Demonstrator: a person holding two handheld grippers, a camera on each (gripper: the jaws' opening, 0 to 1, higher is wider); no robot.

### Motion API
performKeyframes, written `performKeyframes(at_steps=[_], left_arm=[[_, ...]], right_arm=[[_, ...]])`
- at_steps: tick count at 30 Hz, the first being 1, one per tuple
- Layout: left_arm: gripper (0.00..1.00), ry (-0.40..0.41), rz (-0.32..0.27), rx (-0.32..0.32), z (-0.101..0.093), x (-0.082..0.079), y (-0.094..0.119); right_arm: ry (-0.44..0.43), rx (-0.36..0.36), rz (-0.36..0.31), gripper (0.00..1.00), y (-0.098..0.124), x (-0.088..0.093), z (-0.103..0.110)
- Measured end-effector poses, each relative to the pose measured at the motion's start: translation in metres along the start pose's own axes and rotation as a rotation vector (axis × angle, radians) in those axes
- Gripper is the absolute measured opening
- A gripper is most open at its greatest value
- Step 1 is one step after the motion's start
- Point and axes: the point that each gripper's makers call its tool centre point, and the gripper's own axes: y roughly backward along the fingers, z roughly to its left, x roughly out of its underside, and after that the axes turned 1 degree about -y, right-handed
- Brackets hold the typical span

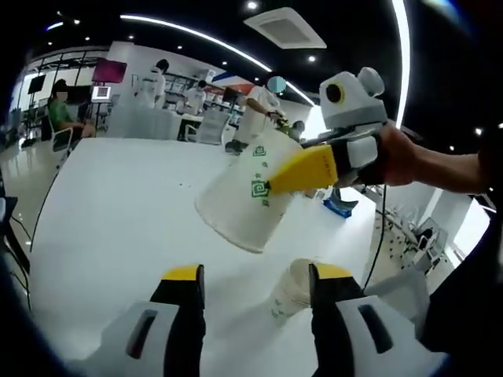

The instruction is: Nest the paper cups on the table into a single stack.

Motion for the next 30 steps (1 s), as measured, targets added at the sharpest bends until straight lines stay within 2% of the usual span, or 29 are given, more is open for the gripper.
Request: performKeyframes(at_steps=[2,8,9,12,17,24,30], left_arm=[[0.51,-0.003,-0.011,0.010,-0.002,-0.002,0.000],[0.46,-0.031,-0.031,0.026,-0.007,-0.007,0.002],[0.44,-0.030,-0.039,0.028,-0.008,-0.008,0.003],[0.39,-0.030,-0.065,0.033,-0.008,-0.014,0.005],[0.33,-0.054,-0.076,0.034,-0.007,-0.017,0.006],[0.20,-0.064,-0.098,0.067,-0.019,-0.021,0.011],[0.14,-0.082,-0.105,0.085,-0.025,-0.022,0.013]], right_arm=[[-0.011,-0.020,-0.009,0.40,0.003,0.003,0.012],[-0.074,-0.090,-0.057,0.40,0.007,-0.002,0.019],[-0.079,-0.093,-0.060,0.40,0.009,-0.002,0.014],[-0.085,-0.100,-0.062,0.40,0.010,-0.002,0.013],[-0.087,-0.117,-0.066,0.40,0.011,-0.003,0.020],[-0.101,-0.164,-0.066,0.40,0.009,-0.001,0.033],[-0.119,-0.195,-0.067,0.40,0.010,0.001,0.042]])
